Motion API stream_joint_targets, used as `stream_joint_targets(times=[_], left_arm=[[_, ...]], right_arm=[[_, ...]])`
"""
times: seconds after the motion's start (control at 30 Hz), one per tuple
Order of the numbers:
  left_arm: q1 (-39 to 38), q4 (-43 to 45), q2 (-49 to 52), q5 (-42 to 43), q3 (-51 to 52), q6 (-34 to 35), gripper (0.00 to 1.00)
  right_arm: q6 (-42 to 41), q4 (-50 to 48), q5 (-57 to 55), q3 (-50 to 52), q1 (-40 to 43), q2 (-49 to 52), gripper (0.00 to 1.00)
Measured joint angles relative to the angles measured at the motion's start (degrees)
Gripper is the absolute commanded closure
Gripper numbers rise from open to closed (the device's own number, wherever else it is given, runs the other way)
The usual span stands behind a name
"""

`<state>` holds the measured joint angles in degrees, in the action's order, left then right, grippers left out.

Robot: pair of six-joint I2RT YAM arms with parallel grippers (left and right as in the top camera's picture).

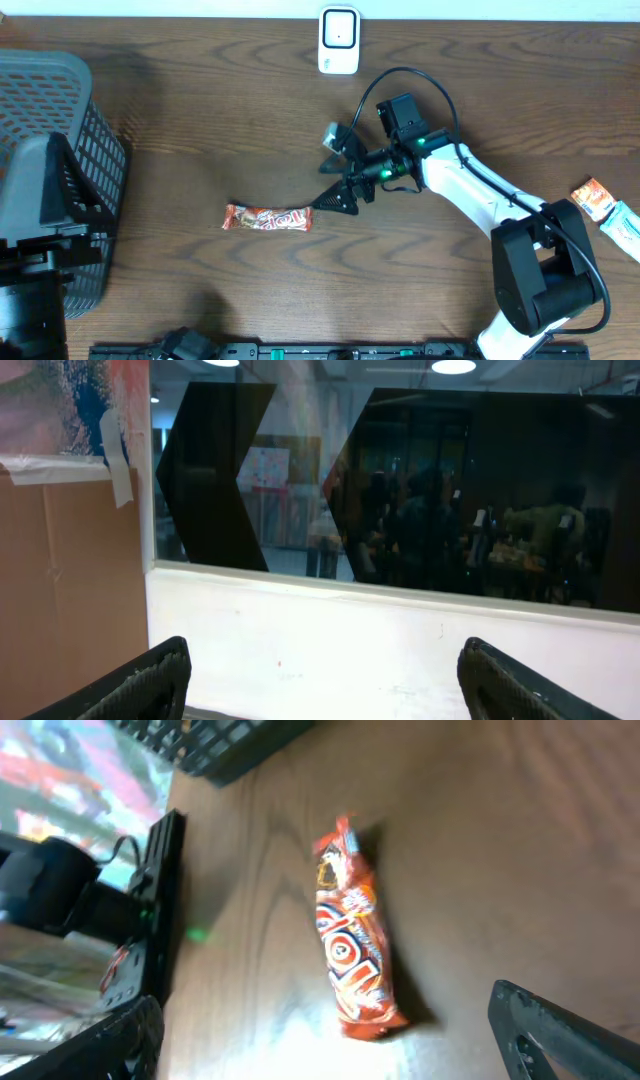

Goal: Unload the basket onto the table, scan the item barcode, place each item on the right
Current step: 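Close the right gripper on the orange candy bar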

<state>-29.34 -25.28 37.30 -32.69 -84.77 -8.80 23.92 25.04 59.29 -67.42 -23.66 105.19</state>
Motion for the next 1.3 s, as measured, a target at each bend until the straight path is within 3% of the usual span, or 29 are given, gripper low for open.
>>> stream_joint_targets(times=[0.27,0.47,0.6,0.8,1.0,1.17,1.3], left_arm=[[0.0,-0.2,0.0,0.0,0.0,0.0,0.14],[0.0,-0.2,0.0,0.0,0.0,0.0,0.14],[0.0,-0.2,0.0,0.0,0.0,0.0,0.14],[0.0,-0.2,0.0,0.0,0.0,0.0,0.14],[0.0,-0.2,0.0,0.0,0.0,0.0,0.14],[0.0,-0.2,0.0,0.0,0.0,0.0,0.14],[0.0,-0.2,0.0,0.0,0.0,0.0,0.14]], right_arm=[[-22.3,-5.9,1.2,-0.1,-0.2,0.0,0.01],[-29.6,-2.9,-5.7,-0.1,-1.8,0.0,0.01],[-31.7,1.1,-15.9,-0.1,-4.3,0.0,0.01],[-32.0,-2.0,-23.1,-0.1,-6.8,0.9,0.01],[-32.0,-5.8,-19.2,-0.1,-6.8,8.4,0.01],[-31.8,-8.1,-9.6,-1.1,-6.9,12.6,0.01],[-30.9,-5.8,-4.8,-1.9,-7.8,14.5,0.16]])
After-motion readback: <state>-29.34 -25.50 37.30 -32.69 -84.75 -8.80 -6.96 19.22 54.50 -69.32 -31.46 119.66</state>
